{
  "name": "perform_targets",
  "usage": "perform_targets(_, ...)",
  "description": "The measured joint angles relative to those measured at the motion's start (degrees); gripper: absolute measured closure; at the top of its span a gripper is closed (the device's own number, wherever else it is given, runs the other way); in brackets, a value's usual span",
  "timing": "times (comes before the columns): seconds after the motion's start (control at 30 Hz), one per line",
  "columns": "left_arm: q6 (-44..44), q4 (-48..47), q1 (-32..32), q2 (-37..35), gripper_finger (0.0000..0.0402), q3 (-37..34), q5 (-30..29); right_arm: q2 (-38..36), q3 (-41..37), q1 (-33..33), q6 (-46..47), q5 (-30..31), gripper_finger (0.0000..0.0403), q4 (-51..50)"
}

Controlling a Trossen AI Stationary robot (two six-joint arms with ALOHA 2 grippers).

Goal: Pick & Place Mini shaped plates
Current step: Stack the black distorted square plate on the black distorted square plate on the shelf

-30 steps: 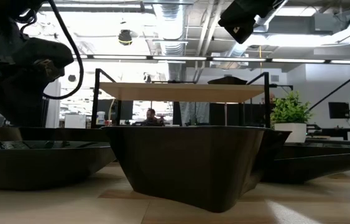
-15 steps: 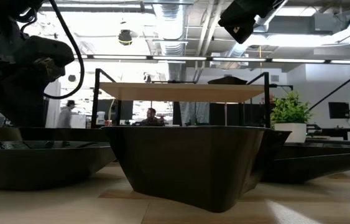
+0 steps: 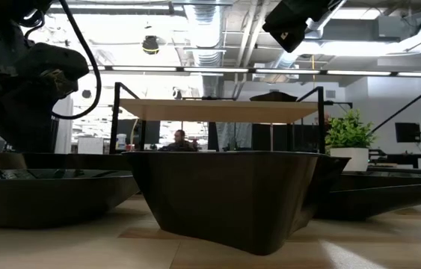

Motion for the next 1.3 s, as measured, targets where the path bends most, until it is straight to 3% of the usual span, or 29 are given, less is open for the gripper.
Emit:
perform_targets(0.17,0.01,0.01,0.0,0.01,0.0318,0.0,0.03,0.0,0.0,0.0,0.0,0.0,0.0353,0.0)
perform_targets(0.67,0.01,0.27,0.0,-0.01,0.0391,0.0,0.04,0.0,0.0,0.0,0.0,0.0,0.0353,0.0)
perform_targets(1.3,0.01,1.43,-0.02,-0.88,0.0391,0.0,0.61,0.0,0.0,0.0,0.0,0.0,0.0353,0.0)
